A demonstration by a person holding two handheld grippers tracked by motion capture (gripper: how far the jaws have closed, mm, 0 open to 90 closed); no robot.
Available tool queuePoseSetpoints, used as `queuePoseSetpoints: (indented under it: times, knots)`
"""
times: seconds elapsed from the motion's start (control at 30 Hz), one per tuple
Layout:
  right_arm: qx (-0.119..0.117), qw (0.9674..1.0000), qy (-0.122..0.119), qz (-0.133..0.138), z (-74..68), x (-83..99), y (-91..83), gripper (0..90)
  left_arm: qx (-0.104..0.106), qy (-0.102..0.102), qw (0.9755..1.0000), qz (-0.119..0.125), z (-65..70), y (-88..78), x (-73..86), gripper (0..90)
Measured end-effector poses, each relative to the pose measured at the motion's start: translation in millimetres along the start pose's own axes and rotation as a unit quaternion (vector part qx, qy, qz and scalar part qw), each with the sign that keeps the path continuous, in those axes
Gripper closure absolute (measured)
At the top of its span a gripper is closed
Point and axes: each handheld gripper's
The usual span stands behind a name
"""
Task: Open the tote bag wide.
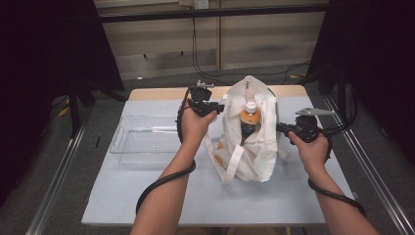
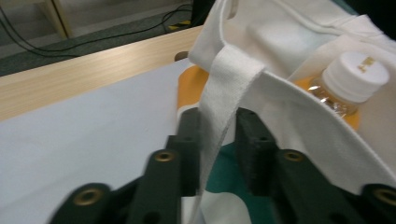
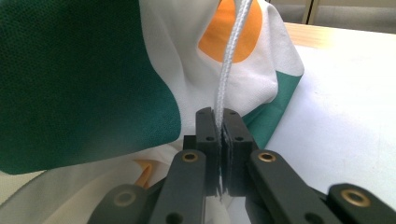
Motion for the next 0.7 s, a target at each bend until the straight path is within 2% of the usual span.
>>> queuePoseSetpoints:
  times: [0.1, 0.2, 0.3, 0.43, 0.7]
  knots:
    - [0.001, 1.0000, 0.001, 0.001, 1.1, 0.8, -0.4, 87.6, 0.008, -0.010, 0.9998, -0.018, -3.3, -0.5, 2.6, 86.8]
    - [0.002, 1.0000, 0.004, 0.000, 2.2, 2.0, -0.7, 87.3, 0.009, -0.017, 0.9996, -0.021, -6.6, -0.4, 6.9, 87.5]
    - [0.004, 1.0000, 0.006, -0.002, 3.9, 4.0, -0.6, 87.3, 0.000, -0.029, 0.9991, -0.030, -14.9, -3.1, 16.2, 87.8]
    - [0.006, 0.9999, 0.009, -0.002, 4.7, 5.4, -0.3, 87.3, -0.001, -0.039, 0.9984, -0.040, -17.4, -3.4, 23.1, 87.9]
    - [0.008, 0.9998, 0.013, -0.011, 7.3, 11.2, 2.3, 87.0, -0.004, -0.039, 0.9978, -0.053, -18.0, -0.4, 30.7, 88.0]
Point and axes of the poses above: each handheld gripper's, and its own axes: y roughly forward along the jaws, x roughly out of its underside, z roughly to its right, and after that the axes turned 10 degrees about z, right-handed
